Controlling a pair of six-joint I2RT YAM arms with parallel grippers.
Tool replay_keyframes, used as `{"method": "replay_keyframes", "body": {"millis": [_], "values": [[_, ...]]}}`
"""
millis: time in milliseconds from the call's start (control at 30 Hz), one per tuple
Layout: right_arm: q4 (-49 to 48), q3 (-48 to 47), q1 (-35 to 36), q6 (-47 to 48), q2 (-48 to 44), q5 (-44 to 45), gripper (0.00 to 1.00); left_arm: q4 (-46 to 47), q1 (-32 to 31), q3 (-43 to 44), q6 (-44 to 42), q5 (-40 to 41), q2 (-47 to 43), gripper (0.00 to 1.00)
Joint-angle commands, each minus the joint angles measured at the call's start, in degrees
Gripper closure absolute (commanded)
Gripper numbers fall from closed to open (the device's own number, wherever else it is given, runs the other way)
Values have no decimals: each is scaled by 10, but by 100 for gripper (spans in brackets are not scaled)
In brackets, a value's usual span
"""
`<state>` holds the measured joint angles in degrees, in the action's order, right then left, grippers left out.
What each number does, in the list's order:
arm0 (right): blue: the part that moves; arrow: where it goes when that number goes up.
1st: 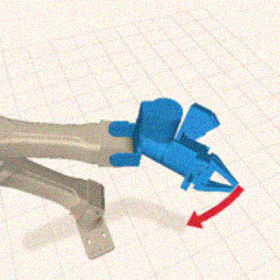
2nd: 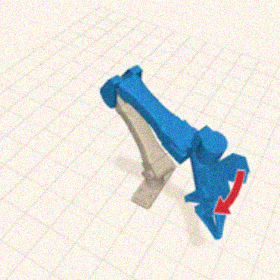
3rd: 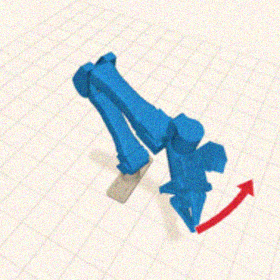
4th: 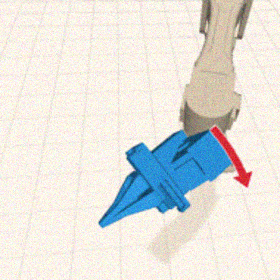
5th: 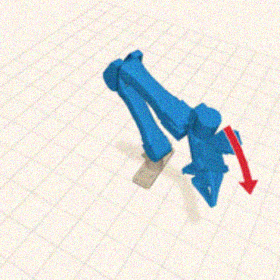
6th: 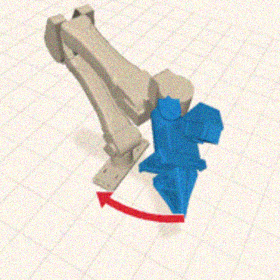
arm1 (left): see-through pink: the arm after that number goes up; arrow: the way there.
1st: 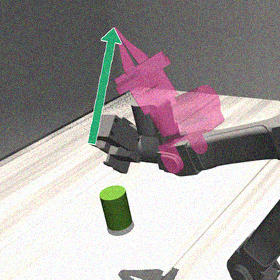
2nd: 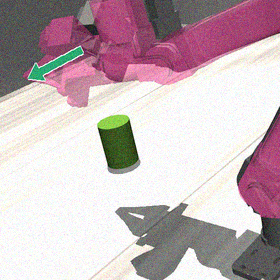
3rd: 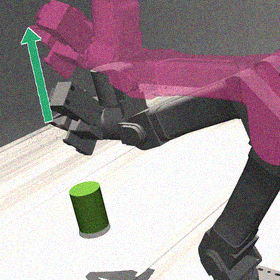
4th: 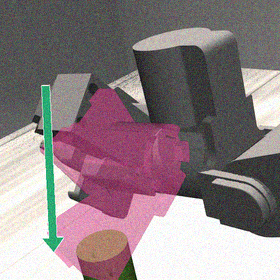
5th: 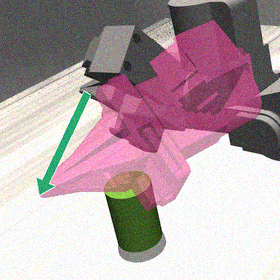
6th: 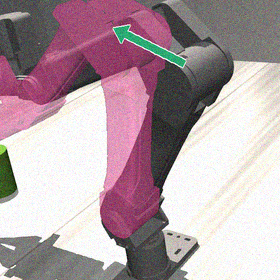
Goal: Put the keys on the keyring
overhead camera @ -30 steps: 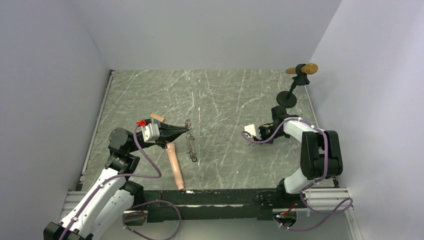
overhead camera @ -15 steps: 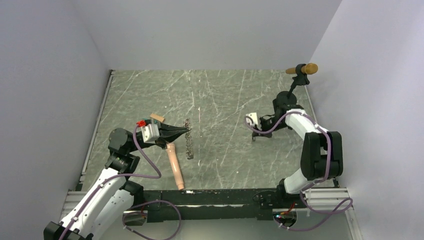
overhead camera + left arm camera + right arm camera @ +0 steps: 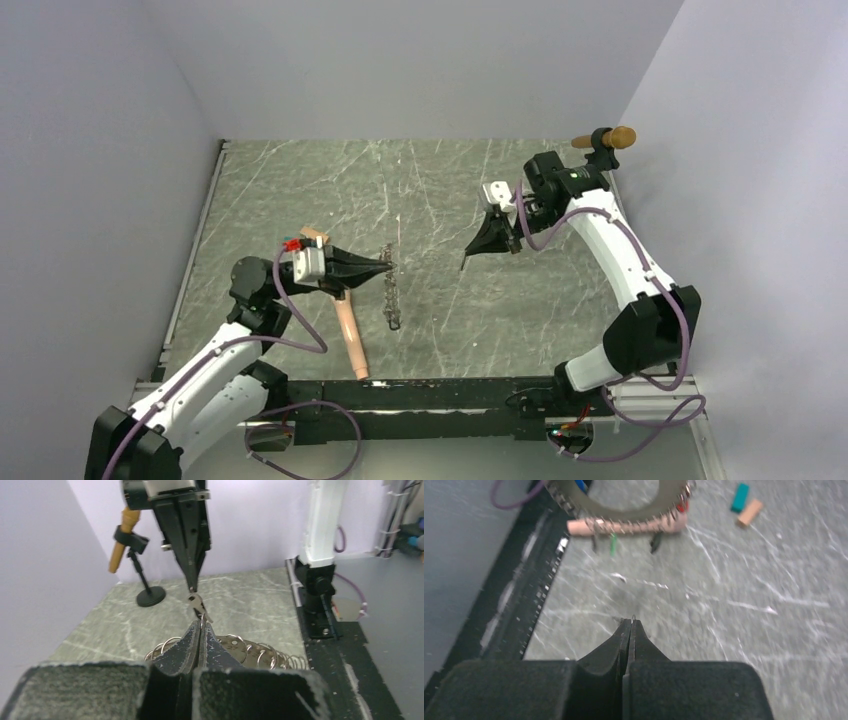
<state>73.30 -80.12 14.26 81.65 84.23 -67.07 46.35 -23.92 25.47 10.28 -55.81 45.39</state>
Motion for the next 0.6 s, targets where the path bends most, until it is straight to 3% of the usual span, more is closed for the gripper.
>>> {"method": "replay_keyframes", "body": {"millis": [0, 100, 300, 567], "values": [[126, -56, 46, 63, 24, -86, 100, -10, -71, 32, -58, 46, -2, 100], [126, -69, 78, 55, 26, -95, 100, -54, -114, 24, -95, 97, -5, 100], [125, -84, 105, 52, 26, -98, 100, 55, -134, -38, -53, 146, 8, 100], [115, -70, 118, 49, 17, -113, 100, 100, -172, -51, -45, 199, 46, 100]]}}
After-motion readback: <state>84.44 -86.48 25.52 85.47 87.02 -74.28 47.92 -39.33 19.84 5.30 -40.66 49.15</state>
